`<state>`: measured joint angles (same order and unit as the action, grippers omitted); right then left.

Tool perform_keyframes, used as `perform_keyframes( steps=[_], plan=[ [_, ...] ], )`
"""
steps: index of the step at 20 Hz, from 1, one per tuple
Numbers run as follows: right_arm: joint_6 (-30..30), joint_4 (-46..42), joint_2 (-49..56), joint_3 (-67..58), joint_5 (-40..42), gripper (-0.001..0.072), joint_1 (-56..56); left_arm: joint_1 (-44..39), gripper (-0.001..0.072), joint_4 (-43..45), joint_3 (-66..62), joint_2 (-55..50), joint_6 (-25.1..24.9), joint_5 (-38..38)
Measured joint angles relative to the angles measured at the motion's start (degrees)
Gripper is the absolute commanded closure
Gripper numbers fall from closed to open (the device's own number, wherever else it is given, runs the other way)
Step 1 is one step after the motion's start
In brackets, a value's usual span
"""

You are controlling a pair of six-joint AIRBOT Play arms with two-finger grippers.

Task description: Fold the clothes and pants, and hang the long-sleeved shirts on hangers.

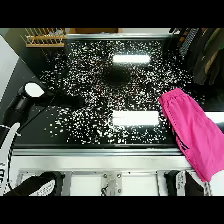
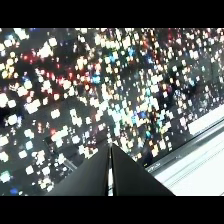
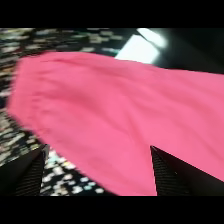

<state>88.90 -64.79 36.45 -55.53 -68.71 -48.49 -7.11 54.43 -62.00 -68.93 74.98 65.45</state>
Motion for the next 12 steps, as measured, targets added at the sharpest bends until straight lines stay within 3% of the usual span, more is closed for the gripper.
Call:
perform_keyframes(
  steps=[1, 3, 4, 12],
  plan=[
    [-0.9, 1.9, -0.8, 0.3, 0.0, 0.0139, 2.7, 0.0, 0.0692, 0.0, 0.0, 0.0, 0.0, -0.1],
    [-2.1, 4.7, -1.9, 1.1, -0.5, 0.0623, 8.5, 0.0, 0.0692, 0.0, 0.0, 0.0, 0.0, -0.1],
    [-2.4, 5.6, -2.2, 1.6, -0.7, 0.0706, 11.2, 0.0, 0.0692, 0.0, 0.0, 0.0, 0.0, -0.1],
    [-3.5, 8.1, -1.9, 3.2, -3.1, 0.0707, 23.5, 0.0, 0.0692, -0.2, 0.0, 0.0, 0.0, -0.1]
  ],
)
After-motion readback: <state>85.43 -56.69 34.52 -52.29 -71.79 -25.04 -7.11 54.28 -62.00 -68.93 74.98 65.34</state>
